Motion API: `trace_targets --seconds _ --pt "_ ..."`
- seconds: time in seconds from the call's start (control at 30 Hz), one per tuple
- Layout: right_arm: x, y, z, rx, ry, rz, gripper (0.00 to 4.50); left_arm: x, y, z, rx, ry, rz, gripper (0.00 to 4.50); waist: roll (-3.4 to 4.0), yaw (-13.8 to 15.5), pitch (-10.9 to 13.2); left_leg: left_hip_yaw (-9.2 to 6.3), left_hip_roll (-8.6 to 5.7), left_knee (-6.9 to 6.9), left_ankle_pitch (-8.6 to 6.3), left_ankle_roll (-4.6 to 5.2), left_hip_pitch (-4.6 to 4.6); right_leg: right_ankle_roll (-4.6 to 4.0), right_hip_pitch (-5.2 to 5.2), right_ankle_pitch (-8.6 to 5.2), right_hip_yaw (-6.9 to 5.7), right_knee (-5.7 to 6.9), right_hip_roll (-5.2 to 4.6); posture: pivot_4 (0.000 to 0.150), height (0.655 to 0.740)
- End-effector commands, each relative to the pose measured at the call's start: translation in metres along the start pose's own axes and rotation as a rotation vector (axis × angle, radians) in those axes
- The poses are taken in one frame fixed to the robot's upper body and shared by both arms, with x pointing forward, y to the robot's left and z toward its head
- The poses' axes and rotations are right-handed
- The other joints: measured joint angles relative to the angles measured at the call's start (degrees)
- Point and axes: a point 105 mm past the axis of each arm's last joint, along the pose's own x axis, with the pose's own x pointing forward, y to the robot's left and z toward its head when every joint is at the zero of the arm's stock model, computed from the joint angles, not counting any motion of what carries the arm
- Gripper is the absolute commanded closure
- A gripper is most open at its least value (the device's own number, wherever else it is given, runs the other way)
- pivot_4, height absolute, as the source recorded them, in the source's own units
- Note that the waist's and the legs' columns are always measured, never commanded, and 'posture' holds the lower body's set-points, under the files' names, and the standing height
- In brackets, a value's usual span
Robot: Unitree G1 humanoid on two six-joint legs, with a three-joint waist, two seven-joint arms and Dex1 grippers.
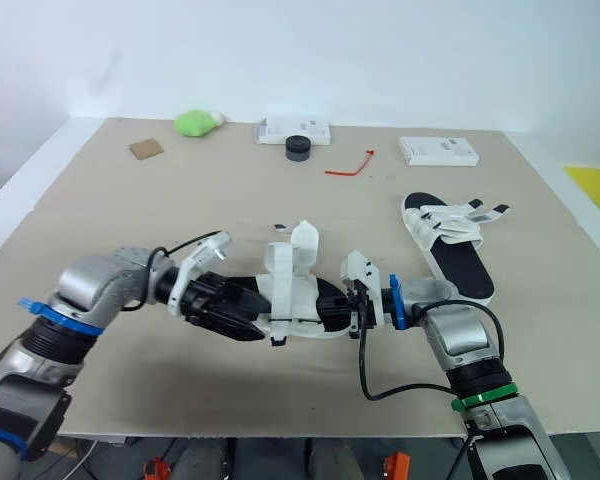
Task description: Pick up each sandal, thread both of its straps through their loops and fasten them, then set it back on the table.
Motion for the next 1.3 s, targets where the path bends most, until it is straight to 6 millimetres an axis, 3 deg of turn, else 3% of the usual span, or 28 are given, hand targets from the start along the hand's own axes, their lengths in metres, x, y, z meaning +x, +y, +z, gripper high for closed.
trace_targets --seconds 0.03,0.13,0.27,0.4,0.5,0.8,1.3 --pt "-0.003 -0.001 -0.027 0.093 0.080 -0.031 4.50 -0.023 -0.030 0.016 0.054 -0.007 -0.074 0.75 0.00 0.0 0.0 0.01 0.00 -0.04 0.00 0.00 -0.05 -0.01 -0.02 0.00 0.02 0.00 0.02 0.150 0.7400" --pt "-0.004 -0.001 -0.027 0.093 0.080 -0.031 4.50 -0.033 -0.043 0.020 0.059 -0.031 -0.095 0.75 0.00 0.0 0.0 0.02 0.01 -0.07 0.00 0.00 -0.09 -0.02 -0.03 -0.01 0.04 0.00 0.02 0.150 0.7400" --pt "-0.003 -0.001 -0.027 0.093 0.079 -0.029 4.50 -0.026 -0.052 -0.002 0.085 0.024 -0.102 0.75 0.02 0.0 0.0 0.06 0.02 -0.07 -0.02 -0.02 -0.04 -0.03 -0.11 -0.03 0.08 0.00 0.00 0.150 0.7400" --pt "-0.002 -0.001 -0.025 0.091 0.075 -0.024 4.50 -0.004 -0.039 -0.039 0.103 0.095 -0.020 0.75 0.02 0.0 0.0 0.11 0.04 -0.07 -0.03 -0.02 -0.04 -0.04 -0.12 -0.02 0.13 -0.01 -0.01 0.150 0.7400" --pt "-0.002 -0.001 -0.025 0.091 0.074 -0.023 4.50 0.006 -0.024 -0.049 0.108 0.088 0.061 0.75 -0.02 0.4 0.0 0.13 0.06 -0.06 -0.02 -0.01 -0.04 -0.09 -0.15 0.02 0.15 0.00 0.01 0.150 0.7400" --pt "-0.006 0.001 -0.026 0.097 0.078 -0.033 4.50 0.015 0.000 -0.045 0.109 0.034 0.169 0.75 0.02 0.5 0.0 0.18 0.08 -0.06 -0.04 0.00 -0.08 -0.10 -0.13 0.02 0.17 0.00 0.07 0.150 0.7400" --pt "-0.006 -0.001 -0.025 0.095 0.073 -0.043 4.50 0.029 -0.009 -0.020 -0.076 -0.065 0.083 0.75 0.02 0.5 0.0 0.14 0.08 -0.02 -0.04 0.00 -0.06 -0.08 -0.12 0.03 0.22 0.00 0.14 0.150 0.7400"
